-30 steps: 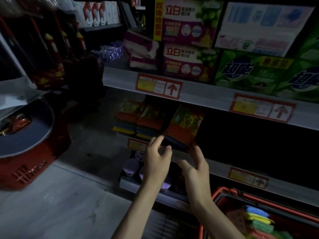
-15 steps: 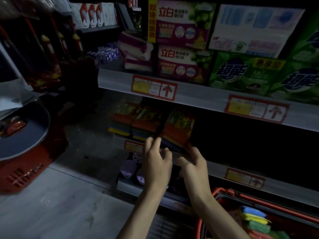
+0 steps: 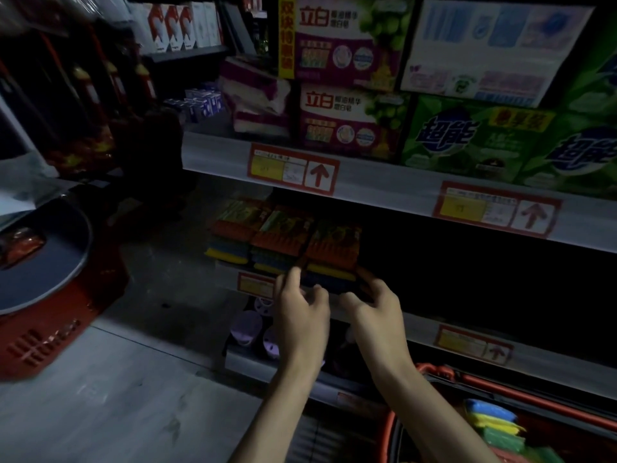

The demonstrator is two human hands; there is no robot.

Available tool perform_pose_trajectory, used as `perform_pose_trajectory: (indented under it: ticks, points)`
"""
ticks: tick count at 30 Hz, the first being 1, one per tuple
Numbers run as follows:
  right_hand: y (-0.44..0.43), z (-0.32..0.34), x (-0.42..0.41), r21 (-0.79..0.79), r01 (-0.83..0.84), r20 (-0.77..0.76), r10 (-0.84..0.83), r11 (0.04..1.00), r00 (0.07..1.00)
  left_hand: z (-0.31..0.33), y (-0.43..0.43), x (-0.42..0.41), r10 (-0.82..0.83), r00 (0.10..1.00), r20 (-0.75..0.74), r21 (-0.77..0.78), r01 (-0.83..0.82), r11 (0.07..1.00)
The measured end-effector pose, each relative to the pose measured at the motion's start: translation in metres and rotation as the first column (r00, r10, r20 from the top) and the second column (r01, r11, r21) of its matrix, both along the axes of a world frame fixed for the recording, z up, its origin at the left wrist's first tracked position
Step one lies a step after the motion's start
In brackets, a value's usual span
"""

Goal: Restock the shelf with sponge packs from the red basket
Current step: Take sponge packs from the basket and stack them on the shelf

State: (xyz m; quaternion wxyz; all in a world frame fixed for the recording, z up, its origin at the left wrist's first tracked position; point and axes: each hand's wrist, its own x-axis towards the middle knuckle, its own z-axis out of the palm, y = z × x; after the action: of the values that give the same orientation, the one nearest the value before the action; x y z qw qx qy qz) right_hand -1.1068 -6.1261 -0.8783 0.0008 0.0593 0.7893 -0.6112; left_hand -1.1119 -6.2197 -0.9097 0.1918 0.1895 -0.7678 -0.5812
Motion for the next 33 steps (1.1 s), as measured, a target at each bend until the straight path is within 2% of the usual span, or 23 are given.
perform_pose_trajectory:
  ticks: [6, 11, 15, 20, 22, 26, 29, 33]
  points:
    - [0.006, -0.006, -0.004, -0.051, -0.036, -0.010, 0.036, 0.998, 0.999, -0.004, -0.001, -0.003, 0.013, 1.000, 0.022, 0.117, -0.015, 0.993]
    - [0.009, -0.017, -0.008, -0.056, -0.089, -0.022, 0.088, 0.994, 0.996, -0.006, -0.003, -0.002, 0.015, 1.000, 0.016, 0.120, -0.017, 0.993]
    - [0.008, -0.022, -0.010, -0.023, -0.032, -0.038, 0.031, 0.999, 0.999, -0.001, -0.004, 0.000, 0.040, 0.999, 0.008, 0.116, -0.041, 0.992]
    - [0.015, -0.025, -0.011, -0.033, -0.050, -0.055, 0.048, 0.998, 0.997, 0.007, -0.003, 0.004, 0.024, 1.000, -0.010, 0.113, -0.023, 0.993]
    - [0.022, -0.021, -0.006, 0.011, -0.070, -0.079, 0.070, 0.997, 0.994, 0.010, -0.001, 0.008, -0.013, 1.000, -0.028, 0.097, 0.016, 0.995]
    - [0.045, -0.006, 0.013, 0.209, -0.103, -0.204, 0.146, 0.972, 0.968, 0.019, 0.004, 0.027, -0.121, 0.992, -0.045, -0.003, 0.121, 0.993]
    - [0.075, 0.001, 0.027, 0.393, -0.075, -0.267, 0.191, 0.917, 0.944, 0.025, 0.008, 0.047, -0.203, 0.979, -0.016, -0.132, 0.200, 0.971]
    - [0.140, 0.008, 0.055, 0.527, -0.071, -0.319, 0.275, 0.847, 0.907, 0.027, 0.027, 0.082, -0.293, 0.956, 0.025, -0.361, 0.282, 0.889]
